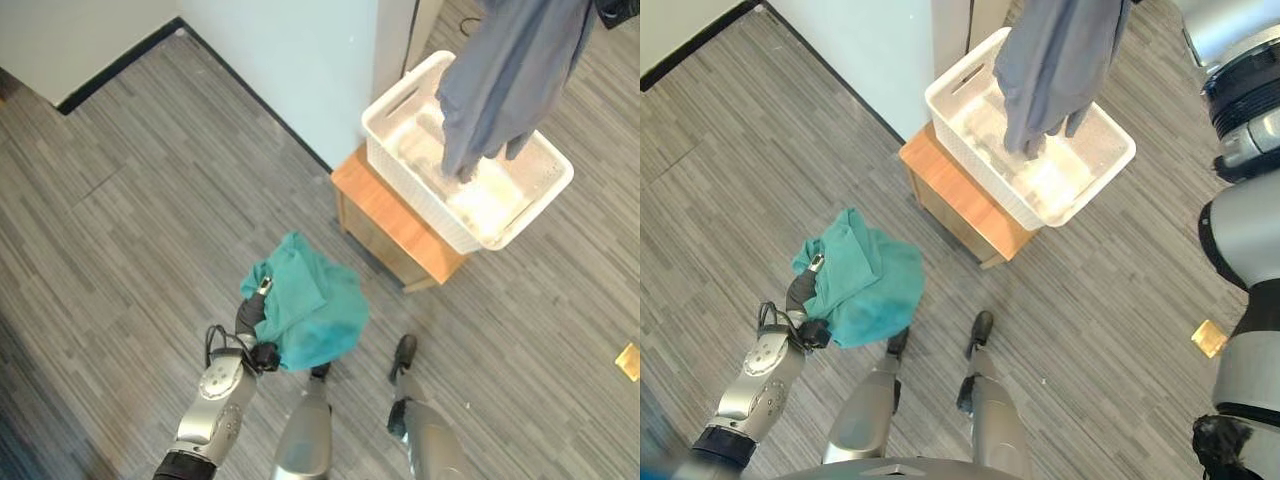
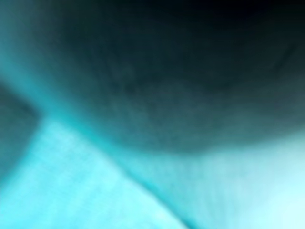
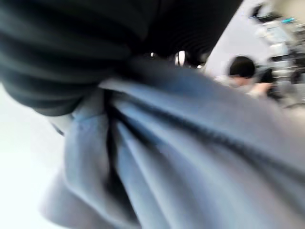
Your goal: Pick up bed clothes into laundry basket.
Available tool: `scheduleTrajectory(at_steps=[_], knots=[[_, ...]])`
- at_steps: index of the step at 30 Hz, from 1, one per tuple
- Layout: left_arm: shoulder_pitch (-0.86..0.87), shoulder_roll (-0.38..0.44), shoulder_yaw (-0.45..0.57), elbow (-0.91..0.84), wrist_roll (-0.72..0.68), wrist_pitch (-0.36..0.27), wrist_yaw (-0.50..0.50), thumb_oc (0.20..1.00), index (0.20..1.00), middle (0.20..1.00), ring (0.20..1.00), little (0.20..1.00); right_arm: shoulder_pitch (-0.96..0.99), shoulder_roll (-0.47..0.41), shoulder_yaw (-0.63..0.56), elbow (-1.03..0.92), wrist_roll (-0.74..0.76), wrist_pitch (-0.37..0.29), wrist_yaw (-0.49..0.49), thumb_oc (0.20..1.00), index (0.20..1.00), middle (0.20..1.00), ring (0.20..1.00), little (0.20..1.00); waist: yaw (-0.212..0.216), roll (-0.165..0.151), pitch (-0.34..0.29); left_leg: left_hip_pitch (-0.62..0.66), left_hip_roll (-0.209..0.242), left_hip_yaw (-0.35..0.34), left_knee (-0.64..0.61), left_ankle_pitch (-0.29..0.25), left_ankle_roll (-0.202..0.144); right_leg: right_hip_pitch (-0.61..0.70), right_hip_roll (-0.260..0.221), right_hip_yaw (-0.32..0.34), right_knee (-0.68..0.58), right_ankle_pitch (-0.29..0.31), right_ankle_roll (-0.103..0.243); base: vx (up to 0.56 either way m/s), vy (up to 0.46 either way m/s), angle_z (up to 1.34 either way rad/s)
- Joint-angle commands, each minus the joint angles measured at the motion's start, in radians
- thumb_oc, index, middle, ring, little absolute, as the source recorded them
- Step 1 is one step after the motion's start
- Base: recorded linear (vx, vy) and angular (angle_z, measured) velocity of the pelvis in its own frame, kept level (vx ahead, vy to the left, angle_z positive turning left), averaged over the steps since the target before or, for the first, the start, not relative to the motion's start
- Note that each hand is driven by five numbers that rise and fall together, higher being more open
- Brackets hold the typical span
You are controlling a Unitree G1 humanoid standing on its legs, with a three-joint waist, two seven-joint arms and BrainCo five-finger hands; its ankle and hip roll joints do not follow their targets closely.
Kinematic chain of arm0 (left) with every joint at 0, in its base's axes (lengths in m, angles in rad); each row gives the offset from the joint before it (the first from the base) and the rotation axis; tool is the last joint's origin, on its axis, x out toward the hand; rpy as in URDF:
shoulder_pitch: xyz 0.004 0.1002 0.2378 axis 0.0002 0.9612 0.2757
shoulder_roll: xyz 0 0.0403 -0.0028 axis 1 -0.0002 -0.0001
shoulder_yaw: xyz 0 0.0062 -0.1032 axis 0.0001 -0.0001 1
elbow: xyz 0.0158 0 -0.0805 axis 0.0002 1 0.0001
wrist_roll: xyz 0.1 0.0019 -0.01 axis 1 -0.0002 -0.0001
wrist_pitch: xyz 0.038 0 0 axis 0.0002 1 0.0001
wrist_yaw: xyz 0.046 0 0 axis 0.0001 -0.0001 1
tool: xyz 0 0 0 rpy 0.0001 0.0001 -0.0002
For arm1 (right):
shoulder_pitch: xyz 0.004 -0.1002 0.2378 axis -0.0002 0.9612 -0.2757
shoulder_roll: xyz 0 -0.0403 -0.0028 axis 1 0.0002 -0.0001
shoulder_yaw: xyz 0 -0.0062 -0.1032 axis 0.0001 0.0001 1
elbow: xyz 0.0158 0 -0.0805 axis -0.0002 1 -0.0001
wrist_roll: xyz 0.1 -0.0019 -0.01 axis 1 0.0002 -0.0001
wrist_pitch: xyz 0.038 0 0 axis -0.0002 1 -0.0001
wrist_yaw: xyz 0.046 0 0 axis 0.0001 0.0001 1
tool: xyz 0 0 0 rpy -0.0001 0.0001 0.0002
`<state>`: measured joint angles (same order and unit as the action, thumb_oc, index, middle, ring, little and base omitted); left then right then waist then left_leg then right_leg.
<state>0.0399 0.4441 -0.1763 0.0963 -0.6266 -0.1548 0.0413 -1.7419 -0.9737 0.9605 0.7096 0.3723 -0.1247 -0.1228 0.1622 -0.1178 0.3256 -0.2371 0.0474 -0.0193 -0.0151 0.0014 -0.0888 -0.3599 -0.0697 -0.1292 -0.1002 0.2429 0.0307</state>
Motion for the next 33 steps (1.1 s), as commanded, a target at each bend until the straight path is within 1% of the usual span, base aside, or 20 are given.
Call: scheduleTrajectory(at_steps=[1, 3, 6, 10, 12, 13, 14, 18, 22, 23, 24, 26, 27, 28, 29, 30, 31, 33], knots=[[0.018, 0.078, 0.010, -0.065, -0.032, -0.060, -0.002, 0.200, 0.200, 0.200, 0.200, 0.200, -0.088, -0.037, 0.030, 0.061, 0.024, -0.039, -0.030, 0.200, 0.200, 0.200, 0.200, 0.200, -0.007, -0.039, -0.045, 0.026, -0.031, -0.017, -0.071, 0.070, 0.018, 0.167, -0.002, -0.014, 0.013, -0.161, 0.093, -0.04, 0.009, -0.17], [0.019, 0.086, 0.008, -0.068, -0.029, -0.062, -0.003, 0.200, 0.200, 0.200, 0.200, 0.200, -0.059, -0.049, 0.022, 0.065, 0.021, -0.038, -0.021, 0.200, 0.200, 0.200, 0.200, 0.200, -0.007, -0.038, -0.035, 0.023, -0.033, -0.014, -0.070, 0.071, 0.020, 0.163, -0.003, -0.011, 0.013, -0.157, 0.093, -0.07, 0.012, -0.04], [0.020, 0.091, 0.007, -0.074, -0.030, -0.064, -0.004, 0.200, 0.200, 0.200, 0.200, 0.200, -0.025, -0.040, 0.013, 0.090, 0.011, -0.034, -0.007, 0.200, 0.200, 0.200, 0.200, 0.200, -0.001, -0.040, -0.018, 0.017, -0.035, -0.007, -0.071, 0.076, 0.022, 0.151, -0.005, -0.006, 0.013, -0.147, 0.094, -0.06, 0.007, -0.04], [0.024, 0.086, 0.000, -0.081, -0.028, -0.063, -0.002, 0.200, 0.200, 0.200, 0.200, 0.200, 0.024, -0.008, -0.003, 0.124, -0.024, -0.016, 0.012, 0.200, 0.200, 0.200, 0.200, 0.200, 0.003, -0.031, 0.002, 0.006, -0.036, 0.001, -0.072, 0.083, 0.023, 0.136, -0.005, -0.001, 0.013, -0.138, 0.094, -0.04, 0.014, -0.09], [0.027, 0.083, -0.004, -0.092, -0.026, -0.063, -0.002, 0.200, 0.200, 0.200, 0.200, 0.200, 0.059, 0.033, -0.026, 0.182, -0.050, -0.004, 0.011, 0.200, 0.200, 0.200, 0.200, 0.200, 0.007, -0.017, 0.015, -0.001, -0.038, 0.004, -0.072, 0.085, 0.025, 0.129, -0.006, 0.002, 0.013, -0.133, 0.094, -0.03, 0.021, -0.07], [0.029, 0.084, -0.003, -0.092, -0.026, -0.063, -0.002, 0.200, 0.200, 0.200, 0.200, 0.200, 0.061, 0.034, -0.028, 0.183, -0.050, -0.004, 0.011, 0.200, 0.200, 0.200, 0.200, 0.200, 0.007, -0.018, 0.015, -0.001, -0.038, 0.005, -0.072, 0.084, 0.025, 0.129, -0.006, 0.002, 0.013, -0.133, 0.094, -0.04, 0.022, -0.02], [0.031, 0.081, -0.005, -0.100, -0.027, -0.062, -0.001, 0.200, 0.200, 0.200, 0.200, 0.200, 0.089, 0.065, -0.054, 0.224, -0.061, 0.004, 0.009, 0.200, 0.200, 0.200, 0.200, 0.200, 0.012, -0.007, 0.023, -0.006, -0.040, 0.005, -0.072, 0.086, 0.026, 0.124, -0.007, 0.004, 0.013, -0.130, 0.095, 0.00, 0.000, 0.00], [0.029, 0.080, -0.003, -0.108, -0.025, -0.065, 0.004, 0.200, 0.200, 0.200, 0.200, 0.200, 0.134, 0.116, -0.083, 0.265, -0.086, 0.014, 0.017, 0.200, 0.200, 0.200, 0.200, 0.200, 0.019, 0.006, 0.034, -0.017, -0.042, 0.003, -0.072, 0.090, 0.028, 0.112, -0.009, 0.002, 0.013, -0.125, 0.097, 0.00, 0.000, 0.00], [0.027, 0.076, -0.007, -0.115, -0.021, -0.064, 0.004, 0.200, 0.200, 0.200, 0.200, 0.200, 0.179, 0.145, -0.102, 0.288, -0.104, 0.021, 0.030, 0.200, 0.200, 0.200, 0.200, 0.200, 0.025, 0.017, 0.042, -0.027, -0.044, 0.003, -0.072, 0.093, 0.028, 0.104, -0.010, 0.000, 0.013, -0.123, 0.097, 0.00, 0.000, 0.00], [0.023, 0.071, -0.012, -0.117, -0.017, -0.062, 0.006, 0.200, 0.200, 0.200, 0.200, 0.200, 0.211, 0.176, -0.129, 0.326, -0.109, 0.030, 0.029, 0.200, 0.200, 0.200, 0.200, 0.200, 0.031, 0.024, 0.051, -0.034, -0.046, 0.001, -0.072, 0.095, 0.028, 0.099, -0.011, 0.000, 0.013, -0.121, 0.098, 0.00, 0.000, 0.00], [0.023, 0.072, -0.012, -0.117, -0.017, -0.062, 0.006, 0.200, 0.200, 0.200, 0.200, 0.200, 0.212, 0.177, -0.130, 0.327, -0.109, 0.030, 0.029, 0.200, 0.200, 0.200, 0.200, 0.200, 0.031, 0.024, 0.050, -0.034, -0.046, 0.001, -0.072, 0.095, 0.028, 0.099, -0.011, 0.000, 0.013, -0.121, 0.098, 0.00, 0.000, 0.00], [0.018, 0.070, -0.015, -0.123, -0.014, -0.059, 0.004, 0.200, 0.200, 0.200, 0.200, 0.200, 0.232, 0.203, -0.134, 0.366, -0.129, 0.039, 0.043, 0.200, 0.200, 0.200, 0.200, 0.200, 0.036, 0.031, 0.056, -0.041, -0.047, 0.000, -0.072, 0.098, 0.028, 0.094, -0.012, -0.002, 0.013, -0.119, 0.099, 0.00, 0.000, 0.02], [0.014, 0.068, -0.017, -0.129, -0.012, -0.056, 0.001, 0.200, 0.200, 0.200, 0.200, 0.200, 0.246, 0.228, -0.119, 0.397, -0.162, 0.052, 0.064, 0.200, 0.200, 0.200, 0.200, 0.200, 0.041, 0.038, 0.058, -0.046, -0.047, -0.001, -0.072, 0.100, 0.028, 0.089, -0.013, -0.004, 0.013, -0.117, 0.100, 0.00, 0.000, 0.00], [0.009, 0.062, -0.019, -0.128, -0.011, -0.055, -0.001, 0.200, 0.200, 0.200, 0.200, 0.200, 0.260, 0.245, -0.120, 0.427, -0.173, 0.059, 0.075, 0.413, 0.413, 0.413, 0.413, 0.413, 0.046, 0.041, 0.057, -0.049, -0.048, -0.002, -0.072, 0.100, 0.028, 0.089, -0.014, -0.005, 0.013, -0.118, 0.100, 0.00, 0.000, 0.00], [0.000, 0.067, -0.021, -0.121, -0.005, -0.047, -0.010, 0.200, 0.200, 0.200, 0.200, 0.200, 0.264, 0.267, -0.105, 0.502, -0.180, 0.087, 0.142, 1.000, 1.000, 1.000, 1.000, 1.000, 0.054, 0.043, 0.055, -0.052, -0.048, -0.005, -0.072, 0.101, 0.028, 0.087, -0.015, -0.008, 0.013, -0.118, 0.100, 0.00, 0.000, 0.00], [0.000, 0.066, -0.020, -0.121, -0.005, -0.047, -0.010, 0.200, 0.200, 0.200, 0.200, 0.200, 0.262, 0.268, -0.104, 0.504, -0.179, 0.086, 0.144, 1.000, 1.000, 1.000, 1.000, 1.000, 0.053, 0.043, 0.055, -0.053, -0.048, -0.005, -0.072, 0.101, 0.028, 0.087, -0.015, -0.008, 0.013, -0.119, 0.100, 0.00, 0.000, 0.00], [-0.003, 0.069, -0.019, -0.118, -0.006, -0.045, -0.011, 0.200, 0.200, 0.200, 0.200, 0.200, 0.232, 0.281, -0.083, 0.540, -0.211, 0.102, 0.139, 1.000, 1.000, 1.000, 1.000, 1.000, 0.055, 0.043, 0.051, -0.053, -0.048, -0.006, -0.072, 0.100, 0.027, 0.087, -0.016, -0.010, 0.013, -0.119, 0.101, 0.01, 0.003, 0.06], [-0.004, 0.069, -0.016, -0.118, -0.005, -0.044, -0.011, 0.200, 0.200, 0.200, 0.200, 0.200, 0.226, 0.282, -0.077, 0.550, -0.217, 0.102, 0.142, 1.000, 1.000, 1.000, 1.000, 1.000, 0.053, 0.043, 0.050, -0.054, -0.048, -0.005, -0.072, 0.100, 0.027, 0.087, -0.016, -0.010, 0.013, -0.119, 0.101, 0.02, 0.009, 0.08]])
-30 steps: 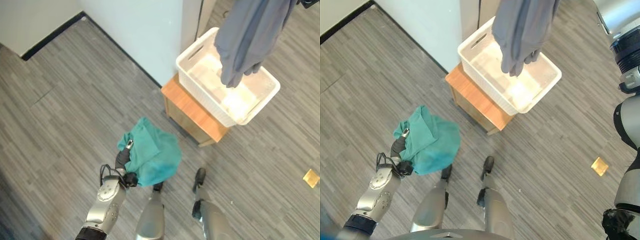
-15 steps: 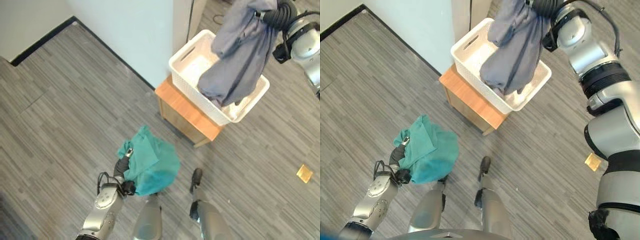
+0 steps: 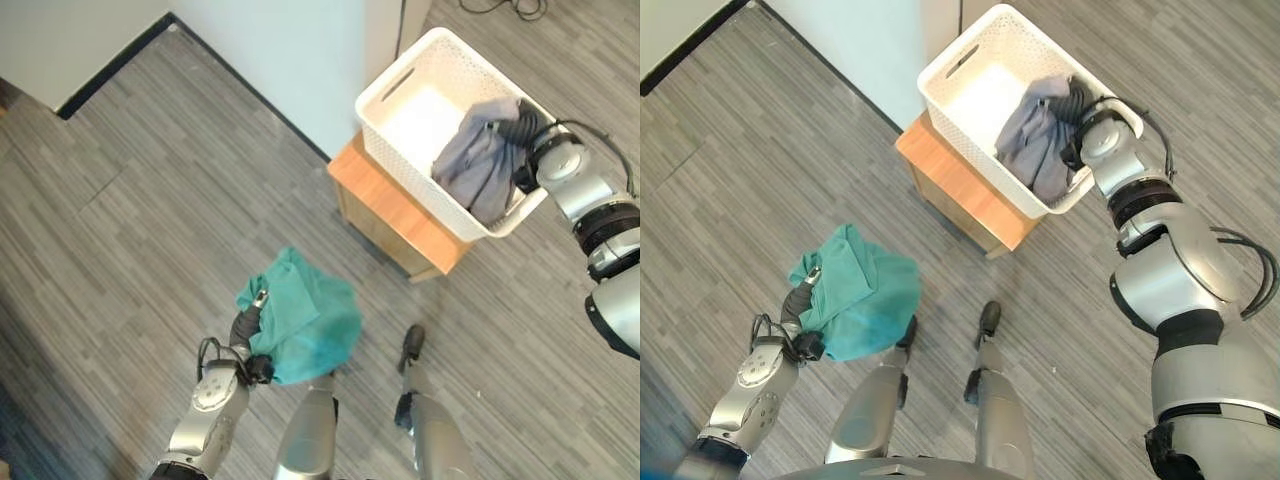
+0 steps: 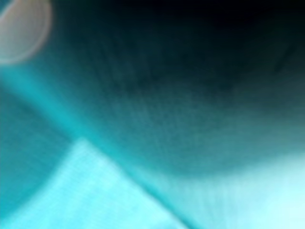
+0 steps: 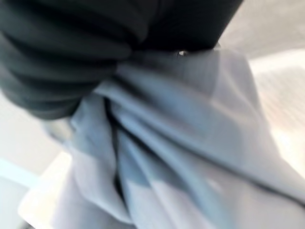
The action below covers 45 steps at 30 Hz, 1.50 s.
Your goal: Pick up bed clothes into laundry basket.
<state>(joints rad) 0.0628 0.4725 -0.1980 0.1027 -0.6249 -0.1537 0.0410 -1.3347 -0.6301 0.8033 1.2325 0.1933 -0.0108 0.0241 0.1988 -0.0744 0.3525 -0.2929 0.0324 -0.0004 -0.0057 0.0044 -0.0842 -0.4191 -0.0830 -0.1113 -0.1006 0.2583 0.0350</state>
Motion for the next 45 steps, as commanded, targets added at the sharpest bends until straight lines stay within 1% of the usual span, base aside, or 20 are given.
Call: scheduleTrajectory(at_steps=[1, 7, 13, 16, 18, 19, 20, 22, 24, 25, 26, 29, 30, 31, 34, 37, 38, 41, 42, 45], knots=[[-0.030, 0.039, 0.012, -0.119, -0.002, -0.044, -0.012, 0.200, 0.200, 0.200, 0.200, 0.200, -0.186, -0.062, 0.083, 0.033, -0.046, -0.011, 0.000, 1.000, 1.000, 1.000, 1.000, 1.000, 0.015, -0.002, 0.020, 0.004, -0.034, -0.024, -0.082, 0.095, 0.022, 0.148, -0.004, -0.028, 0.013, -0.136, 0.097, 0.02, 0.008, 0.04], [-0.036, 0.031, 0.026, -0.099, 0.004, -0.043, -0.005, 0.200, 0.200, 0.200, 0.200, 0.200, -0.187, -0.094, 0.112, -0.043, -0.050, -0.015, 0.008, 1.000, 1.000, 1.000, 1.000, 1.000, -0.008, -0.015, 0.009, 0.018, -0.034, -0.015, -0.082, 0.087, 0.024, 0.154, -0.003, -0.017, 0.013, -0.134, 0.098, 0.00, 0.006, 0.00], [-0.031, 0.040, 0.079, -0.085, 0.021, -0.047, 0.008, 0.200, 0.200, 0.200, 0.200, 0.200, -0.081, -0.238, 0.117, -0.412, -0.037, -0.023, 0.026, 1.000, 1.000, 1.000, 1.000, 1.000, -0.053, -0.032, -0.012, 0.047, -0.032, 0.009, -0.082, 0.073, 0.024, 0.169, 0.001, 0.005, 0.013, -0.132, 0.098, 0.02, 0.018, -0.07], [-0.040, 0.064, 0.133, -0.084, 0.041, -0.058, 0.011, 0.200, 0.200, 0.200, 0.200, 0.200, 0.150, -0.414, -0.031, -0.710, -0.032, -0.036, 0.030, 1.000, 1.000, 1.000, 1.000, 1.000, -0.082, -0.034, -0.039, 0.082, -0.032, 0.020, -0.082, 0.057, 0.027, 0.197, -0.003, 0.014, 0.015, -0.141, 0.099, 0.05, 0.015, -0.15], [-0.076, 0.080, 0.172, -0.089, 0.061, -0.071, 0.020, 0.200, 0.200, 0.200, 0.200, 0.200, 0.483, -0.459, -0.310, -0.894, 0.021, -0.071, 0.020, 1.000, 1.000, 1.000, 1.000, 1.000, -0.117, -0.017, -0.062, 0.121, -0.032, 0.026, -0.081, 0.040, 0.032, 0.230, -0.007, 0.016, 0.026, -0.163, 0.100, 0.08, 0.023, -0.22], [-0.092, 0.085, 0.187, -0.084, 0.067, -0.074, 0.023, 0.200, 0.200, 0.200, 0.200, 0.200, 0.598, -0.446, -0.408, -0.945, 0.035, -0.080, 0.023, 1.000, 1.000, 1.000, 1.000, 1.000, -0.129, -0.014, -0.075, 0.129, -0.035, 0.028, -0.082, 0.039, 0.034, 0.234, -0.010, 0.015, 0.029, -0.164, 0.100, 0.12, 0.031, -0.13], [-0.134, 0.104, 0.210, -0.085, 0.078, -0.086, 0.037, 0.200, 0.200, 0.200, 0.200, 0.200, 0.904, -0.335, -0.663, -1.079, 0.111, -0.115, 0.012, 1.000, 1.000, 1.000, 1.000, 1.000, -0.149, 0.001, -0.091, 0.175, -0.029, 0.039, -0.081, 0.021, 0.041, 0.253, -0.015, 0.007, 0.086, -0.201, 0.105, 0.08, 0.030, -0.13], [-0.149, 0.114, 0.232, -0.086, 0.089, -0.087, 0.042, 0.200, 0.200, 0.200, 0.200, 0.200, 1.105, -0.200, -0.829, -1.175, 0.124, -0.134, 0.023, 1.000, 1.000, 1.000, 1.000, 1.000, -0.147, 0.015, -0.099, 0.219, -0.023, 0.059, -0.082, 0.008, 0.052, 0.237, -0.020, 0.001, 0.187, -0.221, 0.119, 0.07, 0.032, -0.17], [-0.141, 0.117, 0.284, -0.102, 0.106, -0.092, 0.053, 0.200, 0.200, 0.200, 0.200, 0.200, 1.189, -0.076, -0.872, -1.232, 0.141, -0.146, 0.037, 1.000, 1.000, 1.000, 1.000, 1.000, -0.144, 0.022, -0.097, 0.264, 0.010, 0.118, -0.082, -0.007, 0.048, 0.203, -0.046, -0.097, 0.282, -0.212, 0.141, 0.04, -0.033, -0.66], [-0.114, 0.116, 0.342, -0.122, 0.109, -0.092, 0.050, 0.200, 0.200, 0.200, 0.200, 0.200, 1.266, 0.010, -0.906, -1.265, 0.146, -0.151, 0.050, 1.000, 1.000, 1.000, 1.000, 1.000, -0.136, 0.022, -0.105, 0.302, 0.037, 0.189, -0.082, -0.013, 0.040, 0.197, -0.086, -0.273, 0.321, -0.213, 0.133, 0.08, -0.162, -1.48], [-0.099, 0.109, 0.357, -0.128, 0.106, -0.092, 0.043, 0.200, 0.200, 0.200, 0.200, 0.200, 1.325, 0.044, -0.930, -1.265, 0.141, -0.153, 0.042, 1.000, 1.000, 1.000, 1.000, 1.000, -0.152, 0.013, -0.115, 0.313, 0.048, 0.214, -0.078, -0.014, 0.033, 0.208, -0.088, -0.292, 0.302, -0.231, 0.123, 0.10, -0.152, -1.53], [-0.109, 0.104, 0.362, -0.119, 0.122, -0.084, 0.019, 0.200, 0.200, 0.200, 0.200, 0.200, 1.443, 0.098, -0.977, -1.265, 0.133, -0.135, 0.051, 1.000, 1.000, 1.000, 1.000, 1.000, -0.174, -0.005, -0.159, 0.323, 0.082, 0.223, -0.023, -0.012, 0.005, 0.289, -0.021, -0.233, 0.189, -0.263, 0.086, 0.15, -0.208, -0.89], [-0.110, 0.104, 0.361, -0.118, 0.122, -0.084, 0.019, 0.200, 0.200, 0.200, 0.200, 0.200, 1.445, 0.098, -0.978, -1.266, 0.132, -0.135, 0.051, 1.000, 1.000, 1.000, 1.000, 1.000, -0.173, -0.004, -0.159, 0.321, 0.084, 0.223, -0.019, -0.014, 0.003, 0.290, -0.019, -0.233, 0.186, -0.262, 0.085, 0.20, -0.329, 0.04], [-0.170, 0.098, 0.335, -0.097, 0.120, -0.081, 0.022, 0.200, 0.200, 0.200, 0.200, 0.200, 1.489, 0.112, -1.006, -1.277, 0.159, -0.137, 0.037, 1.000, 1.000, 1.000, 1.000, 1.000, -0.201, -0.010, -0.157, 0.270, 0.117, 0.210, 0.188, 0.025, -0.021, 0.336, 0.008, -0.219, 0.155, -0.282, 0.040, 0.08, -0.198, -0.21], [-0.214, 0.094, 0.317, -0.077, 0.142, -0.083, 0.048, 0.200, 0.200, 0.200, 0.200, 0.200, 1.494, 0.124, -1.009, -1.276, 0.204, -0.137, 0.033, 1.000, 1.000, 1.000, 1.000, 1.000, -0.204, -0.021, -0.139, 0.191, 0.123, 0.145, 0.321, 0.048, -0.022, 0.377, 0.017, -0.200, 0.128, -0.290, 0.020, 0.08, -0.112, 0.05], [-0.304, 0.098, 0.276, -0.031, 0.155, -0.075, 0.083, 0.200, 0.200, 0.200, 0.200, 0.200, 1.500, 0.137, -1.031, -1.282, 0.232, -0.131, 0.013, 1.000, 1.000, 1.000, 1.000, 1.000, -0.215, -0.034, -0.141, 0.099, 0.155, 0.162, 0.238, 0.035, -0.016, 0.421, -0.005, -0.164, 0.097, -0.301, 0.041, 0.15, 0.032, -0.36], [-0.341, 0.104, 0.254, -0.006, 0.160, -0.075, 0.097, 0.200, 0.200, 0.200, 0.200, 0.200, 1.505, 0.135, -1.027, -1.283, 0.243, -0.134, 0.010, 1.000, 1.000, 1.000, 1.000, 1.000, -0.216, -0.028, -0.146, 0.079, 0.154, 0.170, 0.193, 0.066, -0.024, 0.432, -0.002, -0.155, 0.090, -0.304, 0.045, 0.21, 0.069, -0.08], [-0.406, 0.128, 0.227, 0.062, 0.209, -0.066, 0.132, 0.200, 0.200, 0.200, 0.200, 0.200, 1.514, 0.117, -1.012, -1.286, 0.212, -0.127, 0.015, 1.000, 1.000, 1.000, 1.000, 1.000, -0.213, -0.010, -0.149, 0.095, 0.129, 0.176, 0.099, 0.101, -0.030, 0.450, 0.015, -0.107, 0.101, -0.320, 0.048, 0.25, 0.152, -0.27], [-0.463, 0.152, 0.209, 0.099, 0.254, -0.045, 0.148, 0.200, 0.200, 0.200, 0.200, 0.200, 1.526, 0.125, -1.009, -1.282, 0.188, -0.105, 0.007, 1.000, 1.000, 1.000, 1.000, 1.000, -0.239, -0.001, -0.158, 0.117, 0.121, 0.182, 0.095, 0.087, -0.030, 0.463, 0.005, -0.090, 0.108, -0.331, 0.058, 0.11, 0.126, -0.81], [-0.531, 0.163, 0.176, 0.163, 0.299, -0.026, 0.177, 0.200, 0.200, 0.200, 0.200, 0.200, 1.530, 0.145, -1.003, -1.285, 0.205, -0.104, 0.005, 1.000, 1.000, 1.000, 1.000, 1.000, -0.249, -0.001, -0.164, 0.134, 0.113, 0.198, 0.092, 0.076, -0.024, 0.462, -0.009, -0.068, 0.108, -0.325, 0.064, 0.16, 0.174, -0.67]])
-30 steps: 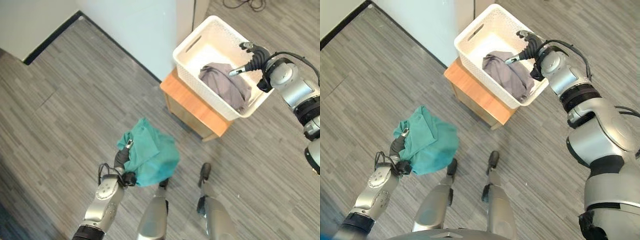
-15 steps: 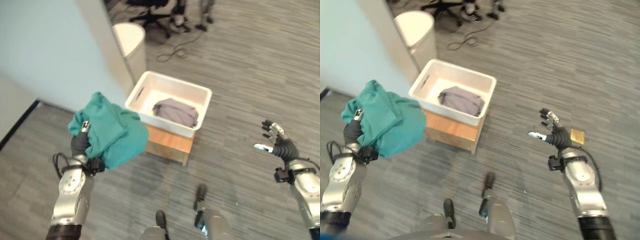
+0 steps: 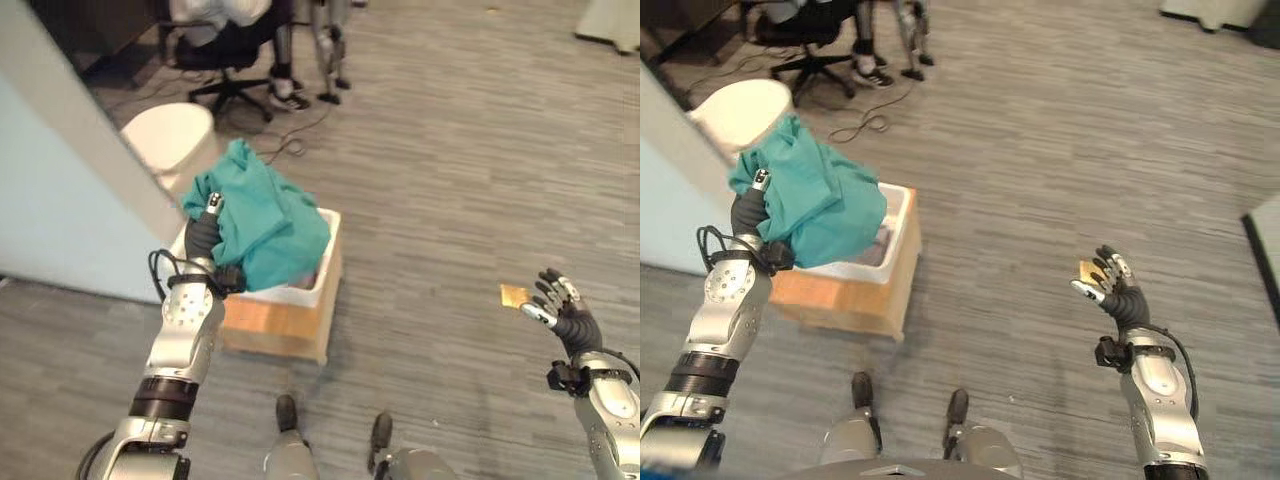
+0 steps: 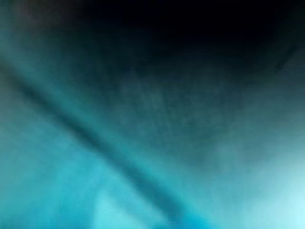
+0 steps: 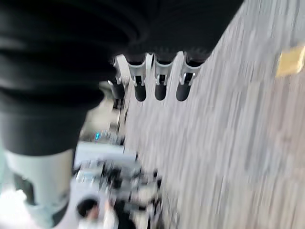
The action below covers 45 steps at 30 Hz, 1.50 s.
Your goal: Pick up bed clothes into laundry basket.
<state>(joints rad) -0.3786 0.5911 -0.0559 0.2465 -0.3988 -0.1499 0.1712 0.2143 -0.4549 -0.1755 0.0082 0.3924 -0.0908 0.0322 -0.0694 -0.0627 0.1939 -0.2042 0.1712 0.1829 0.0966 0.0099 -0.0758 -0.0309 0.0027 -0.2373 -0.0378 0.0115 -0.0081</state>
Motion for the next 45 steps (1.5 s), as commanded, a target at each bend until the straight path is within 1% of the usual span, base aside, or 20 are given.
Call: scheduleTrajectory(at_steps=[1, 6, 7, 8, 9, 10, 11, 12, 14, 15, 16, 20, 21, 24, 26, 30, 38, 42, 44, 45], knots=[[-0.131, 0.055, 0.016, 0.066, 0.096, -0.016, 0.065, 0.200, 0.200, 0.200, 0.200, 0.200, -0.015, -0.022, -0.010, -0.061, 0.013, -0.018, -0.001, 1.000, 1.000, 1.000, 1.000, 1.000, 0.010, -0.012, -0.011, 0.061, -0.031, 0.027, -0.023, 0.062, -0.025, 0.072, -0.100, 0.068, 0.045, -0.077, 0.113, 0.14, 0.157, -0.51], [-0.261, 0.087, -0.031, 0.198, 0.202, 0.037, 0.108, 0.200, 0.200, 0.200, 0.200, 0.200, -0.022, -0.018, 0.035, -0.075, -0.012, -0.004, 0.011, 1.000, 1.000, 1.000, 1.000, 1.000, -0.008, -0.026, -0.011, 0.092, -0.057, 0.069, -0.076, 0.048, -0.001, 0.047, -0.120, 0.100, 0.040, -0.057, 0.140, 0.07, 0.125, -0.28], [-0.313, 0.134, -0.066, 0.249, 0.353, 0.085, 0.143, 0.200, 0.200, 0.200, 0.200, 0.200, -0.018, -0.013, 0.046, -0.081, -0.015, -0.004, 0.015, 1.000, 1.000, 1.000, 1.000, 1.000, -0.009, -0.032, -0.009, 0.093, -0.065, 0.075, -0.094, 0.048, 0.006, 0.031, -0.124, 0.105, 0.036, -0.047, 0.151, 0.03, 0.054, -0.02], [-0.314, 0.134, -0.067, 0.250, 0.353, 0.084, 0.143, 0.200, 0.200, 0.200, 0.200, 0.200, -0.018, -0.012, 0.045, -0.081, -0.015, -0.004, 0.015, 1.000, 1.000, 1.000, 1.000, 1.000, -0.008, -0.032, -0.010, 0.092, -0.065, 0.076, -0.094, 0.049, 0.006, 0.030, -0.124, 0.105, 0.036, -0.046, 0.151, 0.03, 0.075, 0.02], [-0.346, 0.169, -0.093, 0.278, 0.441, 0.107, 0.143, 0.200, 0.200, 0.200, 0.200, 0.200, -0.013, -0.014, 0.047, -0.088, -0.021, -0.004, 0.018, 1.000, 1.000, 1.000, 1.000, 1.000, -0.010, -0.036, -0.009, 0.093, -0.071, 0.080, -0.105, 0.047, 0.010, 0.022, -0.126, 0.107, 0.033, -0.040, 0.157, 0.03, 0.054, 0.07], [-0.398, 0.232, -0.141, 0.306, 0.618, 0.154, 0.150, 0.200, 0.200, 0.200, 0.200, 0.200, 0.004, -0.020, 0.044, -0.094, -0.034, -0.008, 0.021, 1.000, 1.000, 1.000, 1.000, 1.000, -0.014, -0.039, -0.006, 0.099, -0.077, 0.084, -0.118, 0.039, 0.013, 0.014, -0.128, 0.109, 0.029, -0.036, 0.167, 0.03, 0.066, 0.03], [-0.437, 0.265, -0.183, 0.336, 0.720, 0.184, 0.137, 0.200, 0.200, 0.200, 0.200, 0.200, 0.006, -0.026, 0.044, -0.092, -0.041, -0.012, 0.020, 1.000, 1.000, 1.000, 1.000, 1.000, -0.015, -0.040, -0.006, 0.097, -0.079, 0.088, -0.123, 0.039, 0.014, 0.009, -0.128, 0.111, 0.025, -0.031, 0.171, 0.02, 0.042, 0.00], [-0.443, 0.265, -0.187, 0.339, 0.721, 0.184, 0.138, 0.200, 0.200, 0.200, 0.200, 0.200, 0.005, -0.023, 0.043, -0.092, -0.041, -0.013, 0.020, 1.000, 1.000, 1.000, 1.000, 1.000, -0.012, -0.041, -0.006, 0.093, -0.078, 0.089, -0.123, 0.044, 0.014, 0.005, -0.127, 0.112, 0.024, -0.026, 0.170, 0.00, 0.020, -0.03], [-0.500, 0.306, -0.250, 0.381, 0.873, 0.223, 0.122, 0.200, 0.200, 0.200, 0.200, 0.200, 0.012, -0.028, 0.051, -0.097, -0.049, -0.021, 0.018, 1.000, 1.000, 1.000, 1.000, 1.000, -0.010, -0.045, -0.004, 0.093, -0.082, 0.092, -0.135, 0.041, 0.018, -0.005, -0.129, 0.112, 0.016, -0.017, 0.178, 0.00, 0.000, 0.00], [-0.502, 0.306, -0.252, 0.382, 0.873, 0.223, 0.122, 0.200, 0.200, 0.200, 0.200, 0.200, 0.011, -0.027, 0.051, -0.096, -0.049, -0.021, 0.018, 1.000, 1.000, 1.000, 1.000, 1.000, -0.010, -0.045, -0.004, 0.093, -0.082, 0.092, -0.135, 0.041, 0.018, -0.005, -0.129, 0.112, 0.016, -0.017, 0.178, 0.03, 0.016, -0.03], [-0.508, 0.325, -0.273, 0.393, 0.932, 0.238, 0.111, 0.200, 0.200, 0.200, 0.200, 0.200, 0.015, -0.034, 0.052, -0.103, -0.052, -0.025, 0.018, 1.000, 1.000, 1.000, 1.000, 1.000, -0.011, -0.045, -0.002, 0.100, -0.085, 0.092, -0.140, 0.034, 0.019, -0.001, -0.129, 0.112, 0.015, -0.021, 0.181, 0.01, 0.002, -0.05], [-0.481, 0.348, -0.288, 0.363, 1.052, 0.251, 0.080, 0.200, 0.200, 0.200, 0.200, 0.200, 0.024, -0.040, 0.051, -0.119, -0.050, -0.033, 0.030, 1.000, 1.000, 1.000, 1.000, 1.000, 0.001, -0.047, -0.001, 0.098, -0.087, 0.094, -0.153, 0.038, 0.022, -0.011, -0.129, 0.107, 0.010, -0.014, 0.183, 0.00, 0.003, -0.02], [-0.461, 0.354, -0.302, 0.337, 1.115, 0.253, 0.074, 0.200, 0.200, 0.200, 0.200, 0.200, 0.019, -0.051, 0.058, -0.120, -0.053, -0.037, 0.030, 1.000, 1.000, 1.000, 1.000, 1.000, 0.003, -0.046, 0.001, 0.100, -0.089, 0.092, -0.157, 0.039, 0.022, -0.011, -0.127, 0.104, 0.007, -0.013, 0.183, -0.01, -0.001, 0.04], [-0.442, 0.345, -0.314, 0.316, 1.152, 0.244, 0.052, 0.200, 0.200, 0.200, 0.200, 0.200, 0.002, -0.065, 0.065, -0.114, -0.054, -0.043, 0.024, 1.000, 1.000, 1.000, 1.000, 1.000, 0.006, -0.047, 0.005, 0.097, -0.090, 0.089, -0.160, 0.041, 0.023, -0.014, -0.125, 0.099, 0.003, -0.013, 0.183, -0.02, -0.002, 0.07], [-0.459, 0.331, -0.379, 0.320, 1.220, 0.237, 0.037, 0.200, 0.200, 0.200, 0.200, 0.200, -0.026, -0.086, 0.088, -0.123, -0.049, -0.050, 0.028, 1.000, 1.000, 1.000, 1.000, 1.000, 0.005, -0.047, 0.016, 0.091, -0.089, 0.084, -0.163, 0.044, 0.025, -0.022, -0.122, 0.095, 0.005, -0.011, 0.183, -0.04, -0.014, 0.05], [-0.475, 0.307, -0.430, 0.319, 1.264, 0.236, -0.016, 0.200, 0.200, 0.200, 0.200, 0.200, -0.027, -0.095, 0.080, -0.141, -0.065, -0.052, 0.029, 1.000, 1.000, 1.000, 1.000, 1.000, 0.009, -0.058, 0.029, 0.088, -0.090, 0.080, -0.164, 0.042, 0.029, -0.026, -0.117, 0.093, 0.005, -0.009, 0.184, -0.01, -0.002, 0.02], [-0.356, 0.313, -0.346, 0.192, 1.312, 0.228, -0.059, 0.200, 0.200, 0.200, 0.200, 0.200, -0.004, -0.082, 0.029, -0.157, -0.101, -0.044, 0.025, 1.000, 1.000, 1.000, 1.000, 1.000, 0.026, -0.067, 0.041, 0.080, -0.093, 0.072, -0.160, 0.035, 0.033, -0.027, -0.117, 0.084, 0.003, -0.010, 0.179, 0.00, -0.003, 0.01], [-0.333, 0.306, -0.335, 0.191, 1.312, 0.224, -0.056, 0.200, 0.200, 0.200, 0.200, 0.200, -0.018, -0.084, 0.042, -0.160, -0.105, -0.045, 0.028, 1.000, 1.000, 1.000, 1.000, 1.000, 0.026, -0.062, 0.042, 0.076, -0.094, 0.068, -0.162, 0.035, 0.034, -0.029, -0.117, 0.080, 0.002, -0.012, 0.177, 0.00, 0.000, 0.00], [-0.336, 0.301, -0.339, 0.197, 1.295, 0.219, -0.048, 0.529, 0.529, 0.529, 0.529, 0.529, -0.028, -0.088, 0.053, -0.158, -0.104, -0.047, 0.027, 1.000, 1.000, 1.000, 1.000, 1.000, 0.026, -0.060, 0.043, 0.075, -0.095, 0.066, -0.163, 0.037, 0.034, -0.031, -0.117, 0.078, 0.003, -0.011, 0.177, 0.00, 0.000, 0.00], [-0.335, 0.308, -0.345, 0.202, 1.293, 0.217, -0.043, 1.000, 1.000, 1.000, 1.000, 1.000, -0.038, -0.090, 0.060, -0.162, -0.101, -0.051, 0.026, 1.000, 1.000, 1.000, 1.000, 1.000, 0.026, -0.059, 0.047, 0.072, -0.096, 0.063, -0.164, 0.038, 0.034, -0.036, -0.116, 0.078, 0.004, -0.009, 0.177, 0.00, 0.000, 0.00]])
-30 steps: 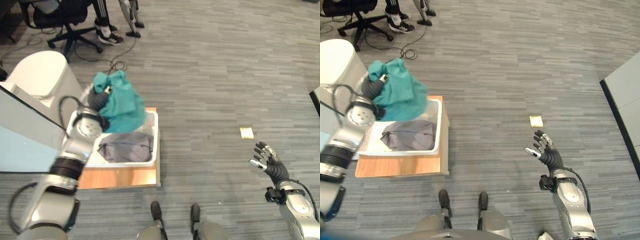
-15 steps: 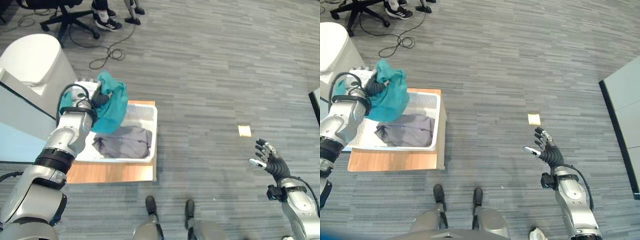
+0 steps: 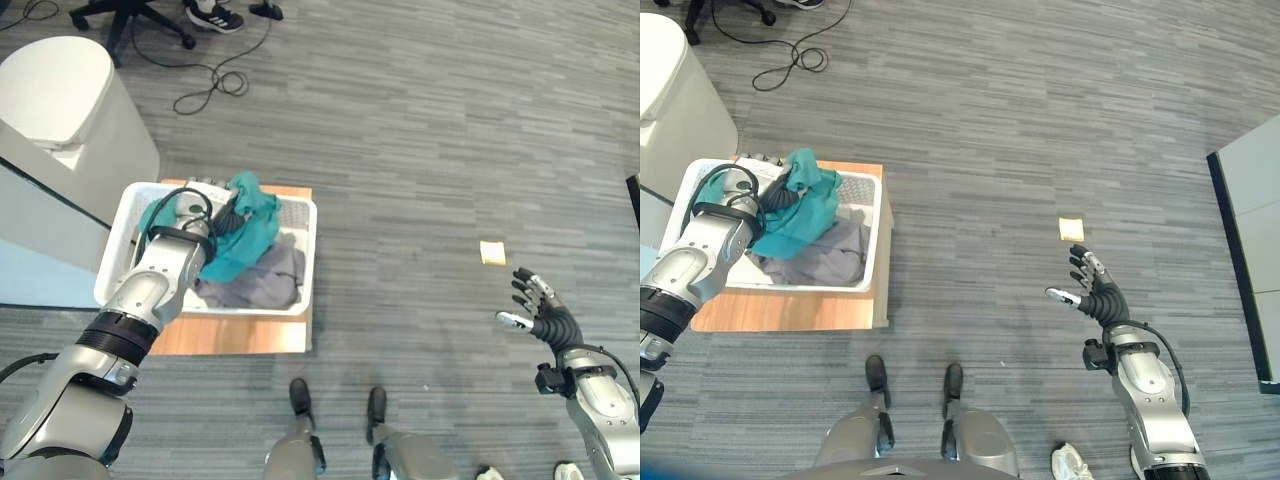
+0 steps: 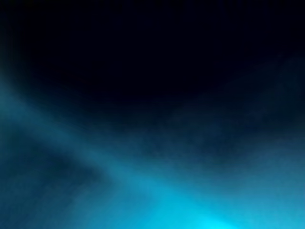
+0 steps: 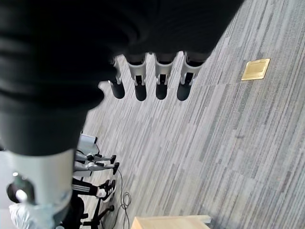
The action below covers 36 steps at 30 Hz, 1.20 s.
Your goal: Pick up bed clothes into laundry basket.
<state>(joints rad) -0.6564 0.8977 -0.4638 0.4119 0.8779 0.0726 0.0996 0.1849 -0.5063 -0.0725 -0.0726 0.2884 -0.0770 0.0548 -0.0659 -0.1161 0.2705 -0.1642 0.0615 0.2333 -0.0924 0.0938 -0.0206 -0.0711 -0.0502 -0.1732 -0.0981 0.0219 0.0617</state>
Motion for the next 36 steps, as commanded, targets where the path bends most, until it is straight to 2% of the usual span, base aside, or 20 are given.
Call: scheduleTrajectory(at_steps=[1, 11, 18, 19, 20, 21, 23, 24, 25, 26, 27, 28, 30, 31, 32, 33, 34, 36], knots=[[-0.057, 0.002, 0.062, 0.037, 0.016, -0.006, 0.029, 1.000, 1.000, 1.000, 1.000, 1.000, -0.010, -0.038, -0.042, -0.080, 0.003, -0.065, 0.003, 1.000, 1.000, 1.000, 1.000, 1.000, 0.022, -0.006, -0.030, 0.032, 0.014, 0.013, 0.026, -0.046, -0.021, 0.004, -0.063, 0.014, 0.064, -0.020, 0.107, 0.00, 0.000, 0.00], [0.002, 0.014, 0.119, 0.002, 0.000, 0.001, 0.000, 1.000, 1.000, 1.000, 1.000, 1.000, 0.023, -0.020, -0.083, -0.079, -0.013, -0.051, -0.005, 1.000, 1.000, 1.000, 1.000, 1.000, 0.026, -0.007, -0.032, 0.034, 0.010, 0.011, 0.020, -0.049, -0.017, 0.003, -0.064, 0.010, 0.066, -0.017, 0.108, 0.00, 0.000, 0.00], [0.123, 0.021, 0.252, -0.117, -0.073, -0.016, 0.017, 1.000, 1.000, 1.000, 1.000, 1.000, 0.026, 0.001, -0.092, -0.075, -0.021, -0.043, -0.005, 1.000, 1.000, 1.000, 1.000, 1.000, 0.037, -0.001, -0.039, 0.038, 0.006, 0.008, 0.018, -0.053, -0.016, 0.007, -0.068, 0.007, 0.064, -0.017, 0.106, 0.00, 0.000, 0.00], [0.181, 0.020, 0.313, -0.189, -0.092, -0.021, 0.035, 1.000, 1.000, 1.000, 1.000, 1.000, 0.028, 0.011, -0.102, -0.073, -0.025, -0.043, -0.005, 1.000, 1.000, 1.000, 1.000, 1.000, 0.054, 0.002, -0.040, 0.039, 0.003, 0.002, 0.018, -0.054, -0.015, 0.008, -0.069, 0.005, 0.065, -0.018, 0.104, 0.00, 0.000, 0.00], [0.280, -0.013, 0.411, -0.279, -0.167, -0.050, 0.053, 1.000, 1.000, 1.000, 1.000, 1.000, 0.025, 0.020, -0.105, -0.068, -0.026, -0.038, -0.006, 1.000, 1.000, 1.000, 1.000, 1.000, 0.066, 0.007, -0.044, 0.041, -0.001, -0.003, 0.017, -0.055, -0.013, 0.012, -0.072, 0.002, 0.066, -0.020, 0.102, 0.00, 0.000, 0.00], [0.331, -0.019, 0.455, -0.319, -0.193, -0.063, 0.049, 1.000, 1.000, 1.000, 1.000, 1.000, 0.025, 0.022, -0.106, -0.067, -0.027, -0.035, -0.006, 1.000, 1.000, 1.000, 1.000, 1.000, 0.070, 0.010, -0.047, 0.043, -0.003, -0.005, 0.017, -0.056, -0.013, 0.015, -0.073, 0.000, 0.066, -0.021, 0.102, 0.04, 0.015, -0.03], [0.436, -0.094, 0.553, -0.375, -0.423, -0.112, 0.058, 1.000, 1.000, 1.000, 1.000, 1.000, 0.017, 0.036, -0.104, -0.057, -0.024, -0.027, -0.010, 1.000, 1.000, 1.000, 1.000, 1.000, 0.079, 0.017, -0.055, 0.052, -0.011, -0.015, 0.020, -0.065, -0.011, 0.028, -0.077, -0.005, 0.074, -0.029, 0.101, 0.03, 0.013, 0.08], [0.445, -0.094, 0.562, -0.380, -0.429, -0.113, 0.056, 1.000, 1.000, 1.000, 1.000, 1.000, 0.016, 0.033, -0.100, -0.057, -0.024, -0.027, -0.010, 1.000, 1.000, 1.000, 1.000, 1.000, 0.076, 0.019, -0.056, 0.050, -0.011, -0.014, 0.018, -0.058, -0.010, 0.025, -0.077, -0.005, 0.074, -0.024, 0.100, -0.01, 0.004, 0.18], [0.472, -0.103, 0.578, -0.398, -0.500, -0.140, 0.048, 1.000, 1.000, 1.000, 1.000, 1.000, 0.008, 0.038, -0.097, -0.048, -0.023, -0.027, -0.012, 1.000, 1.000, 1.000, 1.000, 1.000, 0.078, 0.022, -0.061, 0.050, -0.013, -0.019, 0.019, -0.057, -0.009, 0.025, -0.079, -0.005, 0.081, -0.024, 0.099, 0.02, 0.009, 0.20], [0.510, -0.145, 0.593, -0.438, -0.684, -0.204, 0.041, 1.000, 1.000, 1.000, 1.000, 1.000, 0.001, 0.045, -0.086, -0.044, -0.018, -0.032, -0.012, 1.000, 1.000, 1.000, 1.000, 1.000, 0.082, 0.030, -0.066, 0.061, -0.021, -0.038, 0.022, -0.066, -0.005, 0.028, -0.084, 0.009, 0.113, -0.037, 0.098, 0.02, 0.009, 0.18], [0.513, -0.144, 0.597, -0.440, -0.688, -0.205, 0.039, 1.000, 1.000, 1.000, 1.000, 1.000, 0.000, 0.043, -0.085, -0.044, -0.018, -0.032, -0.012, 1.000, 1.000, 1.000, 1.000, 1.000, 0.080, 0.031, -0.066, 0.059, -0.021, -0.037, 0.020, -0.060, -0.004, 0.025, -0.084, 0.009, 0.115, -0.033, 0.097, 0.01, 0.024, 0.17], [0.540, -0.177, 0.602, -0.423, -0.813, -0.238, 0.020, 1.000, 1.000, 1.000, 1.000, 1.000, -0.007, 0.045, -0.077, -0.042, -0.018, -0.037, -0.014, 1.000, 1.000, 1.000, 1.000, 1.000, 0.080, 0.038, -0.067, 0.066, -0.022, -0.043, 0.020, -0.059, -0.002, 0.020, -0.087, 0.011, 0.142, -0.036, 0.097, -0.03, 0.022, 0.22], [0.570, -0.259, 0.611, -0.422, -1.050, -0.283, 0.001, 1.000, 1.000, 1.000, 1.000, 1.000, 0.006, 0.058, -0.080, -0.039, -0.014, -0.044, -0.017, 1.000, 1.000, 1.000, 1.000, 1.000, 0.076, 0.054, -0.067, 0.073, -0.026, -0.074, 0.023, -0.056, 0.003, 0.011, -0.073, 0.061, 0.213, -0.072, 0.096, 0.01, 0.005, 0.28], [0.593, -0.330, 0.607, -0.426, -1.148, -0.308, 0.005, 1.000, 1.000, 1.000, 1.000, 1.000, 0.023, 0.076, -0.092, -0.018, -0.022, -0.062, -0.031, 1.000, 1.000, 1.000, 1.000, 1.000, 0.045, 0.075, -0.077, 0.075, -0.029, -0.128, 0.021, -0.047, 0.006, 0.004, -0.005, 0.220, 0.242, -0.131, 0.070, 0.00, -0.035, 0.49], [0.602, -0.352, 0.609, -0.426, -1.172, -0.311, 0.003, 1.000, 1.000, 1.000, 1.000, 1.000, 0.031, 0.082, -0.096, -0.016, -0.024, -0.066, -0.035, 1.000, 1.000, 1.000, 1.000, 1.000, 0.042, 0.083, -0.083, 0.070, -0.024, -0.137, 0.021, -0.035, 0.003, 0.002, 0.019, 0.280, 0.221, -0.133, 0.054, -0.03, -0.069, 0.89], [0.619, -0.379, 0.623, -0.437, -1.202, -0.313, 0.005, 1.000, 1.000, 1.000, 1.000, 1.000, 0.048, 0.091, -0.104, -0.020, -0.018, -0.071, -0.035, 1.000, 1.000, 1.000, 1.000, 1.000, 0.051, 0.080, -0.084, 0.064, -0.027, -0.151, 0.031, -0.026, 0.001, 0.011, 0.023, 0.294, 0.193, -0.129, 0.034, -0.12, -0.170, 1.59], [0.636, -0.422, 0.627, -0.442, -1.237, -0.326, 0.019, 1.000, 1.000, 1.000, 1.000, 1.000, 0.050, 0.096, -0.100, -0.016, -0.018, -0.080, -0.041, 1.000, 1.000, 1.000, 1.000, 1.000, 0.069, 0.074, -0.083, 0.048, -0.032, -0.178, 0.044, -0.019, -0.003, 0.024, 0.022, 0.293, 0.180, -0.125, 0.031, -0.12, -0.218, 1.40], [0.702, -0.465, 0.638, -0.471, -1.266, -0.316, -0.016, 1.000, 1.000, 1.000, 1.000, 1.000, 0.071, 0.089, -0.103, -0.010, -0.022, -0.074, -0.027, 1.000, 1.000, 1.000, 1.000, 1.000, 0.075, 0.075, -0.082, 0.025, -0.028, -0.199, 0.053, 0.012, -0.023, 0.059, 0.025, 0.249, 0.135, -0.117, 0.012, -0.14, -0.274, 0.51]])
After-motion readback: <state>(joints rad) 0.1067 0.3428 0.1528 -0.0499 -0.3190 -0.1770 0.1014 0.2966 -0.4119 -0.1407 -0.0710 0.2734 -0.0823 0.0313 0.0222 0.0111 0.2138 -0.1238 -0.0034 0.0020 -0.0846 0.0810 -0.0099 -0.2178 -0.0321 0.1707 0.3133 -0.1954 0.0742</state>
